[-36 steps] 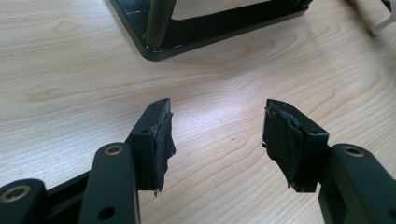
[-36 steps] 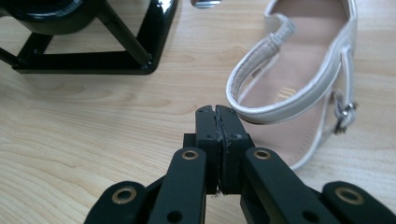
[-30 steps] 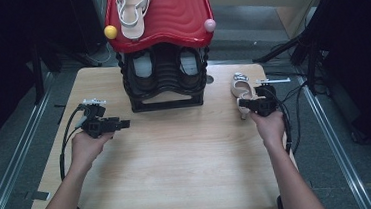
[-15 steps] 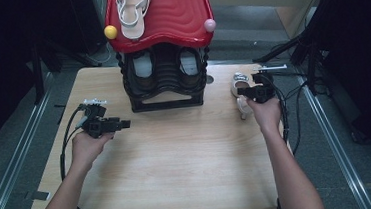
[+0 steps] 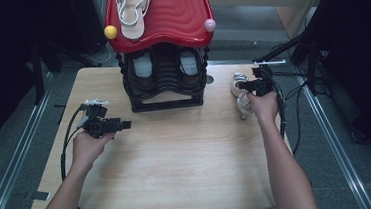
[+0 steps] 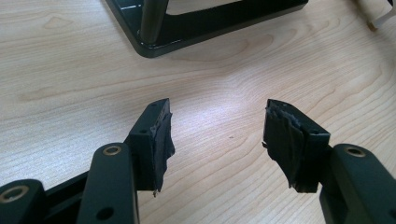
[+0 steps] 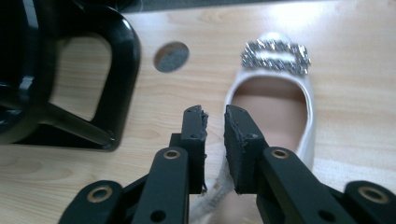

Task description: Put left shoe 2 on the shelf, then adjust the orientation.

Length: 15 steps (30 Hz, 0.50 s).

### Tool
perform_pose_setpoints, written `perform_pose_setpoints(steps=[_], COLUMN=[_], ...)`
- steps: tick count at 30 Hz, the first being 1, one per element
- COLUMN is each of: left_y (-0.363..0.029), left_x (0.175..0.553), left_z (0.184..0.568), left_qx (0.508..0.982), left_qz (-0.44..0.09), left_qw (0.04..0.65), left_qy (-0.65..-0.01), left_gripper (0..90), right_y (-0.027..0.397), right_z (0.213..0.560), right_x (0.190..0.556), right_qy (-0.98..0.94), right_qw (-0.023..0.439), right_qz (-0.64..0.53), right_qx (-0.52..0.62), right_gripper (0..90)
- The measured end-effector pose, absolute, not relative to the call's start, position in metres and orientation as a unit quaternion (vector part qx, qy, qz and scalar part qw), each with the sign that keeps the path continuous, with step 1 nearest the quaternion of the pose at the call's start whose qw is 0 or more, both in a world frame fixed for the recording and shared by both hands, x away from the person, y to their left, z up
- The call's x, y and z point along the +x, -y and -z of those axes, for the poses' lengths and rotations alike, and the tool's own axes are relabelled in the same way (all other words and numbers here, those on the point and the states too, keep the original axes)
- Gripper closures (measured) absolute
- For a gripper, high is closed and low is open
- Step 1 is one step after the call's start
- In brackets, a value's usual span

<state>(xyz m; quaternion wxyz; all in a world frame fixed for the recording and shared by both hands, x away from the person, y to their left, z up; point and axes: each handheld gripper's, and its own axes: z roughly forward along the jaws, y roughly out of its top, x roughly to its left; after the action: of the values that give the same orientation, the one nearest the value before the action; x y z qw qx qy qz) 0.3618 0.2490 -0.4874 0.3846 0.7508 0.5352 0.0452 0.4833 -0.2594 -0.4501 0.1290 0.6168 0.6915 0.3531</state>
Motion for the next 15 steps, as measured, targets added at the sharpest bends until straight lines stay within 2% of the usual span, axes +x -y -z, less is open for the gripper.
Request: perform_pose_setpoints(steps=[15], left_y=[-0.248], left_x=[0.362], left_z=[0.489], left_qx=[0.752], left_qz=[-0.045], left_qw=[0.383], left_qy=[-0.535], left_gripper=[42.3], right_y=[0.254], right_z=[0.475], right_x=[0.496], right_qy=[-0.693], right_qw=[0.114], right_qz=[-0.337], right_qx=[0.627], right_gripper=[77.7])
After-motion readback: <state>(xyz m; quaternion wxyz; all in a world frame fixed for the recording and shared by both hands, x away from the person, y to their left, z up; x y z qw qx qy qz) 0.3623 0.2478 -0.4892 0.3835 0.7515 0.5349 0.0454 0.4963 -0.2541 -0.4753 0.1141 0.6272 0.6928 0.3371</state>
